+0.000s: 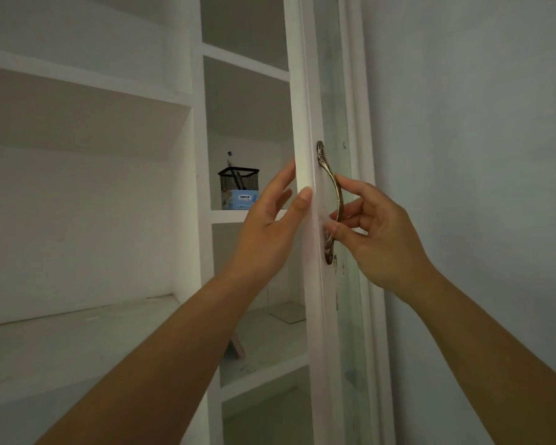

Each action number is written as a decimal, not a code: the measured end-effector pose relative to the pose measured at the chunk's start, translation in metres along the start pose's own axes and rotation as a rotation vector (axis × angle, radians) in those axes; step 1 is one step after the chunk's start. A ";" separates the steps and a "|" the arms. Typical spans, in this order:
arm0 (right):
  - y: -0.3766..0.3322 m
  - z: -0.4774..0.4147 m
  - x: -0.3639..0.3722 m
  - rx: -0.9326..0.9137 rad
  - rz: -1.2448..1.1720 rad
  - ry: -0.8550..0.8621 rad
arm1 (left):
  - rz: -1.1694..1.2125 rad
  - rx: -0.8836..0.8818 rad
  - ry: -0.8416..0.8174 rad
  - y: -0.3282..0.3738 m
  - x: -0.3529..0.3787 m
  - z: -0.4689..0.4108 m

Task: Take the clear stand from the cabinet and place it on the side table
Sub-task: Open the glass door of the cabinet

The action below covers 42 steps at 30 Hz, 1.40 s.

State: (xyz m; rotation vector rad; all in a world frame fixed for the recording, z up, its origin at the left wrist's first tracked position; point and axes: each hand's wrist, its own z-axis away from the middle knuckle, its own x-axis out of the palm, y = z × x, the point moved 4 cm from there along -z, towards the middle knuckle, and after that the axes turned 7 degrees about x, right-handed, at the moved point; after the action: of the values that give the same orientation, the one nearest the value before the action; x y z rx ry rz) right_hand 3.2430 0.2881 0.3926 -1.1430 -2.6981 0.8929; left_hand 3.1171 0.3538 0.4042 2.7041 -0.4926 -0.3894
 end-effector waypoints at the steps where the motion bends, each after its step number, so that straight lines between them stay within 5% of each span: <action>1: 0.000 0.001 -0.004 -0.001 -0.001 0.003 | 0.024 0.008 -0.009 0.002 0.006 0.000; 12: 0.000 0.021 -0.059 0.040 -0.020 0.033 | 0.190 0.043 0.013 0.023 0.062 0.002; 42: 0.097 0.167 -0.164 0.355 0.004 0.039 | -0.015 0.066 -0.070 0.039 0.224 0.036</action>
State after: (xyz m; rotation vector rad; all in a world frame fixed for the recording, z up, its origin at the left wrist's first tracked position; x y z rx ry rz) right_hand 3.3742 0.1495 0.2261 -1.0727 -2.3750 1.2707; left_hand 3.2960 0.2230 0.3420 2.7667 -0.5141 -0.4808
